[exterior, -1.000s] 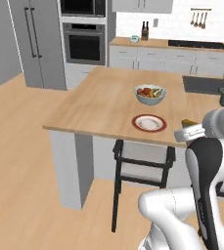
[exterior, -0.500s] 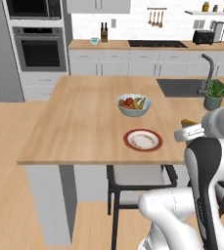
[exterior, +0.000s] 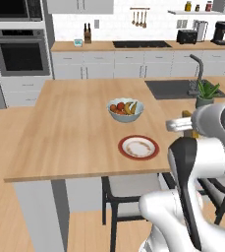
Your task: Start the toaster. Once the lever pops up, take the bread to the plate on the dining counter.
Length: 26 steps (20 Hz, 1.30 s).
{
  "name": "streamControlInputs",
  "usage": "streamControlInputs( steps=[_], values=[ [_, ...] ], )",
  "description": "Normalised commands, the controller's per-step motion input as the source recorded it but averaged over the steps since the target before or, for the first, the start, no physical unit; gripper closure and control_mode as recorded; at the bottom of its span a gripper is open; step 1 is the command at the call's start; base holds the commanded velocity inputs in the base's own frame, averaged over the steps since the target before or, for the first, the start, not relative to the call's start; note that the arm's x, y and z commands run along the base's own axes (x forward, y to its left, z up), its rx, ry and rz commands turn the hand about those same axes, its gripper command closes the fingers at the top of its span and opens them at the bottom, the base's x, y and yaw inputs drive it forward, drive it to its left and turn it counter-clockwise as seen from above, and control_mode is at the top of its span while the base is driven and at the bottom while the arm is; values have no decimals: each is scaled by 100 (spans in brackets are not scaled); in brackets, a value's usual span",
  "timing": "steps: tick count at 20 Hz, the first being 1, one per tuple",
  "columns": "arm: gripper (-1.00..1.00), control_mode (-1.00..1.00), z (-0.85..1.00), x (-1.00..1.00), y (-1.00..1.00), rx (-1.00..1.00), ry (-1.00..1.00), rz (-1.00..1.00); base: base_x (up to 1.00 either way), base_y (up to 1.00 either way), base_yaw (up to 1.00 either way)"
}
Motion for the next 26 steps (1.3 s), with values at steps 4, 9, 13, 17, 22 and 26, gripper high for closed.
streamControlInputs(
  steps=[4,9,13,17,22,26],
  values=[
    [100,-100,-1,45,-26,20,-15,-1,0,0,0],
    [100,-100,-22,71,-3,-2,-1,0,0,0,0],
    [100,-100,-31,93,3,-9,2,-4,0,0,0],
    [100,-100,-26,91,0,-6,12,-8,0,0,0],
    [100,-100,-9,77,0,0,21,-11,0,0,0],
    [100,-100,-32,62,2,0,29,-14,0,0,0]
  ],
)
